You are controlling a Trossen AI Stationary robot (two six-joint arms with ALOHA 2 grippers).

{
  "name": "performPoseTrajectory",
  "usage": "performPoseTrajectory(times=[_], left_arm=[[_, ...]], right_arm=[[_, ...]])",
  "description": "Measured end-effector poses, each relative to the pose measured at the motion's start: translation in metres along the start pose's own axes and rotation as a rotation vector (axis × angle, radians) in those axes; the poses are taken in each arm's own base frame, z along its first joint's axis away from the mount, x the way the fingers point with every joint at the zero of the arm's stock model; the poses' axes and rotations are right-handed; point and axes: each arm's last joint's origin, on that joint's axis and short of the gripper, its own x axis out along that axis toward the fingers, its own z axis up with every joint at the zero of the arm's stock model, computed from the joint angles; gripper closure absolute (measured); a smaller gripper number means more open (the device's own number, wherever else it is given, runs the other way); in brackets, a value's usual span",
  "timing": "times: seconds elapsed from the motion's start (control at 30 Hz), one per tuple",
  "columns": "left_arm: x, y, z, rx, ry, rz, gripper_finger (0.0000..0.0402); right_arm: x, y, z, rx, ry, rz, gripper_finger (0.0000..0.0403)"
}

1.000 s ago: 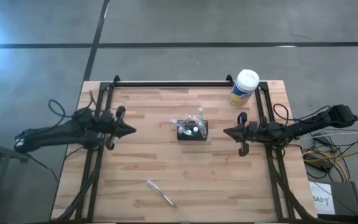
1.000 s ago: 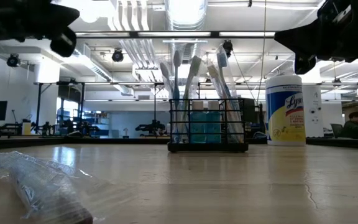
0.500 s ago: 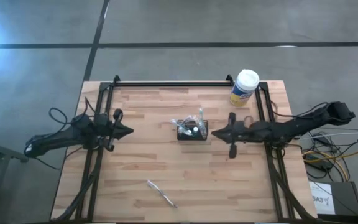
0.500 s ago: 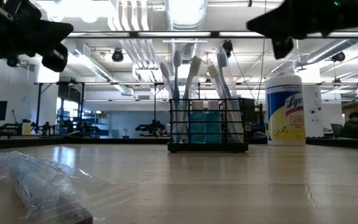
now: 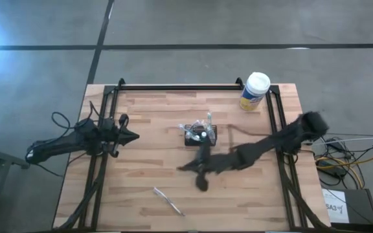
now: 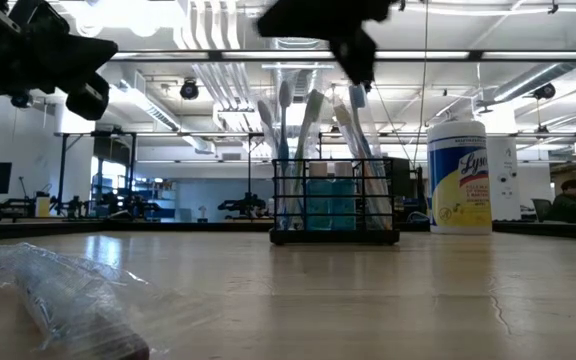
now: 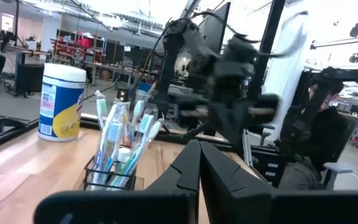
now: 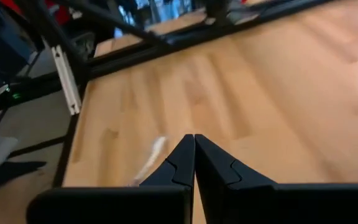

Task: Pick & Place toothbrushing station
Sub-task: Put the purple toothbrush into the wire organizer

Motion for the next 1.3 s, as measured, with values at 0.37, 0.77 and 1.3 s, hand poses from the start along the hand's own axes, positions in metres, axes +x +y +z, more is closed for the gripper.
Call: performPoseTrajectory(times=[0.37, 0.77, 1.3], left_arm=[[0.0, 0.001, -0.005, -0.041, 0.044, 0.003, 0.0389], [0.0, 0.0, -0.012, -0.093, 0.133, -0.054, 0.0388], [-0.001, 0.0, -0.013, -0.098, 0.148, -0.076, 0.0388]], right_arm=[[0.098, 0.076, -0.005, 0.044, 0.184, -0.039, 0.0394], [0.161, 0.097, -0.026, 0.071, 0.464, -0.165, 0.0368], [0.173, 0.091, -0.046, 0.254, 0.535, -0.234, 0.0218]])
